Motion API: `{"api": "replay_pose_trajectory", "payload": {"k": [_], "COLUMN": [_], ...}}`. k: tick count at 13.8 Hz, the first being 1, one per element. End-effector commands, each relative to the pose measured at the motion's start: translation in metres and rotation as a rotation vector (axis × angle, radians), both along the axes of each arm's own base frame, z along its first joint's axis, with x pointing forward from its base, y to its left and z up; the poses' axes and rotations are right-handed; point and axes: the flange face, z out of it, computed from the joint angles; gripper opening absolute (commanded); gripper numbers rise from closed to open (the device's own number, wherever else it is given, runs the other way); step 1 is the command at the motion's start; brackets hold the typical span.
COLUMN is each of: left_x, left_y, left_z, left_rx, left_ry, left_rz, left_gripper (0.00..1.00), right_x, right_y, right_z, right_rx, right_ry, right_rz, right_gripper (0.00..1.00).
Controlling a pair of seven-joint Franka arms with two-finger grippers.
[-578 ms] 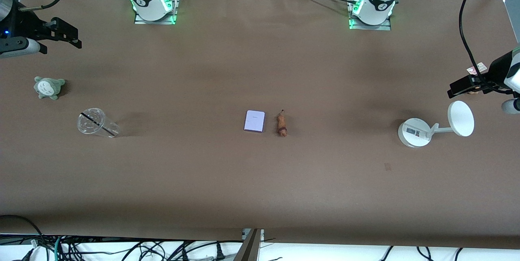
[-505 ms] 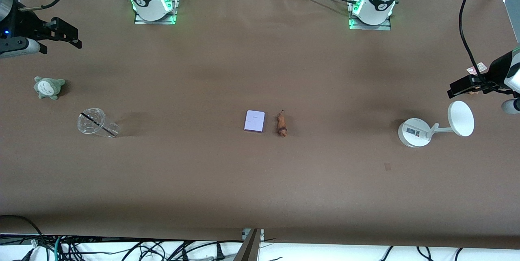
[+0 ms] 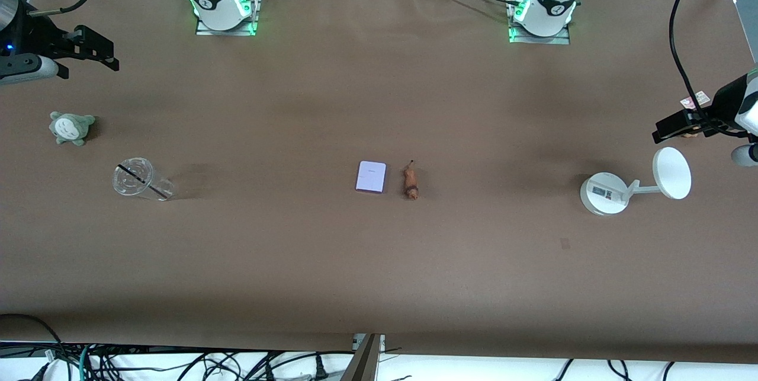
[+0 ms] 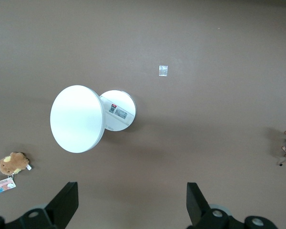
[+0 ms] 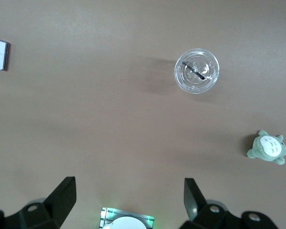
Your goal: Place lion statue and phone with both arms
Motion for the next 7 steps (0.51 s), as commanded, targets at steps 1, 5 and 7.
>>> {"api": "replay_pose_trajectory", "payload": {"k": [1, 5, 7], "left_x": [0.006, 0.008, 0.018], "left_y": [-0.008, -0.028, -0.046], "left_z": [-0.001, -0.003, -0.026], "left_rx": [-0.026, -0.028, -0.080], "left_ry": [0.005, 0.006, 0.036], "left_rz": [-0.031, -0.038, 0.000], "left_gripper": [1.00, 1.00, 1.00], "right_x": [0.005, 0.018, 0.027], "right_y": [0.000, 0.002, 0.007], "right_z": [0.003, -0.023, -0.036], "right_rx": [0.018, 0.021, 0.024], "right_ry": [-0.005, 0.039, 0.056], "right_rz": [0.004, 0.040, 0.068], "right_gripper": [1.00, 1.00, 1.00]}}
